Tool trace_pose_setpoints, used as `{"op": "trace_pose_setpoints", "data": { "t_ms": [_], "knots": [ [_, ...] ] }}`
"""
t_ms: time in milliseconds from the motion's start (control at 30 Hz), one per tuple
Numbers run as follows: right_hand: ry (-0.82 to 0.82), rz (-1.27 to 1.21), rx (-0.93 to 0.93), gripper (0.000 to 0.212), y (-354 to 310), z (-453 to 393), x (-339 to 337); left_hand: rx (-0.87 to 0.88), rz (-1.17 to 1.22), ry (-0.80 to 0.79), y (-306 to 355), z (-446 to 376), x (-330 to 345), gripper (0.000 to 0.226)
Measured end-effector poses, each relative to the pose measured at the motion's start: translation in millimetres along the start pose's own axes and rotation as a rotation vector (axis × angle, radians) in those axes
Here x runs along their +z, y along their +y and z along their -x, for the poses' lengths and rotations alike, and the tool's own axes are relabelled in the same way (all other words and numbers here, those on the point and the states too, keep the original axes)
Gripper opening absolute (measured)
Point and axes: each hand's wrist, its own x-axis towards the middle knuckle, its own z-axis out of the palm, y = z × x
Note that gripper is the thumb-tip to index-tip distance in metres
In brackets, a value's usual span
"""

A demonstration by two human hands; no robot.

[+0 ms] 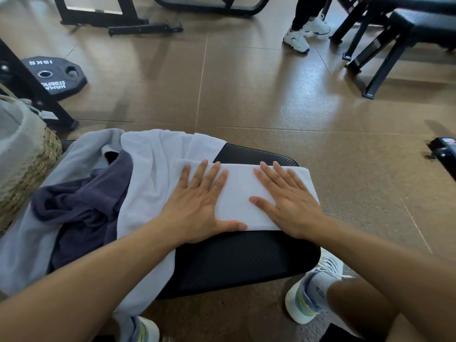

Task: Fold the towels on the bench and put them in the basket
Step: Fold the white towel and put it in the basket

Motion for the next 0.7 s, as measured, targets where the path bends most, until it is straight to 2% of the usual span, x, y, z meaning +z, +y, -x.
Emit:
{"op": "trace_pose_setpoints", "data": {
  "t_ms": [100,233,333,367,533,700],
  "knots": [
    [0.083,-0.075,0.119,0.086,13,-1,2,-0.012,0.013,0.004,1,1,1,0.125],
    [0.148,-0.378,0.363,0.073,35,0,1,-0.013,0.042,-0.018,1,1,-3,0.119],
    [0.142,-0.551,0.625,0.074,47,-2,-9,-0.036,0.128,-0.016,5,0,-10,0.104],
    [0.117,-0.577,0.66,0.065,48,-2,-16,-0.048,0.163,0.006,7,-1,-12,0.097],
    [0.049,-0.814,0.567,0.025,47,6,-39,-0.024,0.159,0.11,16,-9,-14,0.081],
    [-0.018,-1.059,0.595,0.032,51,6,-54,0.039,0.162,0.147,25,-16,-17,0.077]
  ]
}}
